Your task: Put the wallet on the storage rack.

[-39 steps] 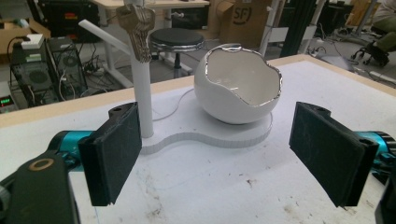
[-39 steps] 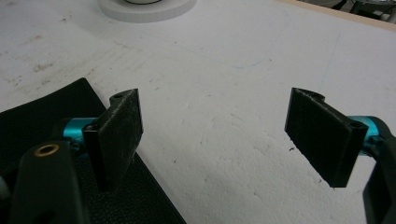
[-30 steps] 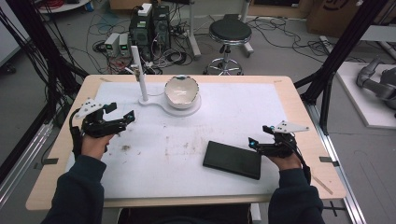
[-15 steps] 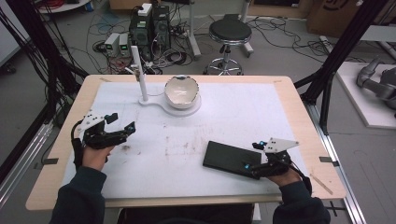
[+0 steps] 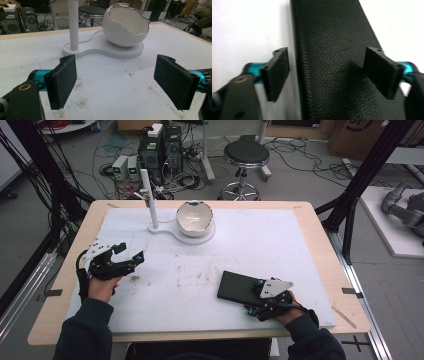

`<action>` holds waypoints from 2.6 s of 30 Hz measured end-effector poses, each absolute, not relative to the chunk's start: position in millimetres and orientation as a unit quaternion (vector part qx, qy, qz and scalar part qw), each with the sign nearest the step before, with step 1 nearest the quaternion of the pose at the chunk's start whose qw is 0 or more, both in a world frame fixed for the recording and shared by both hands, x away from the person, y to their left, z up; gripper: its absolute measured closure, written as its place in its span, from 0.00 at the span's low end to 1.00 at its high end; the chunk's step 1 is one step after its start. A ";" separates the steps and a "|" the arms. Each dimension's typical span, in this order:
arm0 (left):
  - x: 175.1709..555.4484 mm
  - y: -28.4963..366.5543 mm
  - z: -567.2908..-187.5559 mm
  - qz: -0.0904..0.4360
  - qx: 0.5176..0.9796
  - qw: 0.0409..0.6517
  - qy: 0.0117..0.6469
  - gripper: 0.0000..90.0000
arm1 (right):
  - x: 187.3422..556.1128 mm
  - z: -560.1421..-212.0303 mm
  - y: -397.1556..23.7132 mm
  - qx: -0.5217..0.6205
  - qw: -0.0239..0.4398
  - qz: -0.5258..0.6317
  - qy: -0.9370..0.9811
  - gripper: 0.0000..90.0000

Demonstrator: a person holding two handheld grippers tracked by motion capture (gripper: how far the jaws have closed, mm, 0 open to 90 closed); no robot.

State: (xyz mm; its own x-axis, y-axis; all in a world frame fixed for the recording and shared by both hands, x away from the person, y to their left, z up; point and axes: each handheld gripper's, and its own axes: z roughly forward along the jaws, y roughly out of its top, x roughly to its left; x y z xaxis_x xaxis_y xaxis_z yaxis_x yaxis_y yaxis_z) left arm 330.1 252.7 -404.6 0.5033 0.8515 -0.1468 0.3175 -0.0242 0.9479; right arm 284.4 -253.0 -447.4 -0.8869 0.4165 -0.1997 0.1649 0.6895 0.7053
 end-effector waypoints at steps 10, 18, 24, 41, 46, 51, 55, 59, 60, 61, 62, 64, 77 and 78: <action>331.4 251.7 -406.5 0.239 0.672 0.548 0.438 0.21 | 282.6 -439.1 -244.9 0.146 0.208 0.342 0.905 0.72; 331.2 252.5 -407.8 0.236 0.671 0.547 0.442 0.22 | 287.9 -429.8 -246.9 0.182 0.210 0.363 0.890 0.88; 331.2 254.5 -408.3 0.237 0.667 0.548 0.446 0.22 | 290.8 -422.7 -252.8 0.223 0.193 0.395 0.870 0.91; 330.9 260.7 -407.2 0.238 0.660 0.553 0.450 0.24 | 309.7 -396.8 -267.8 0.310 0.128 0.505 0.795 0.93; 330.5 260.5 -406.9 0.238 0.661 0.552 0.449 0.24 | 315.2 -392.1 -267.3 0.333 0.099 0.527 0.776 0.93; 330.6 260.2 -406.9 0.237 0.661 0.553 0.449 0.24 | 332.6 -395.3 -272.2 0.380 0.090 0.524 0.757 0.92; 330.9 260.2 -407.2 0.237 0.661 0.553 0.448 0.24 | 345.2 -398.0 -272.0 0.394 0.099 0.511 0.758 0.90; 330.9 260.5 -407.2 0.236 0.662 0.552 0.449 0.24 | 348.6 -399.5 -272.3 0.400 0.116 0.500 0.760 0.87; 330.9 260.4 -407.2 0.236 0.662 0.552 0.448 0.24 | 349.1 -399.5 -274.0 0.403 0.119 0.501 0.757 0.86; 330.9 260.1 -407.3 0.236 0.662 0.553 0.447 0.24 | 349.3 -399.6 -275.2 0.404 0.116 0.502 0.755 0.84; 330.9 260.1 -407.3 0.236 0.662 0.553 0.447 0.24 | 349.3 -399.6 -275.2 0.404 0.116 0.502 0.755 0.84; 330.6 259.8 -407.1 0.236 0.663 0.552 0.448 0.24 | 349.6 -400.2 -276.6 0.407 0.114 0.503 0.754 0.74; 330.9 258.5 -407.4 0.236 0.663 0.552 0.447 0.25 | 326.1 -413.1 -292.6 0.392 0.154 0.493 0.762 0.45; 330.9 258.1 -407.4 0.235 0.662 0.553 0.448 0.25 | 326.1 -413.1 -292.6 0.392 0.154 0.493 0.762 0.45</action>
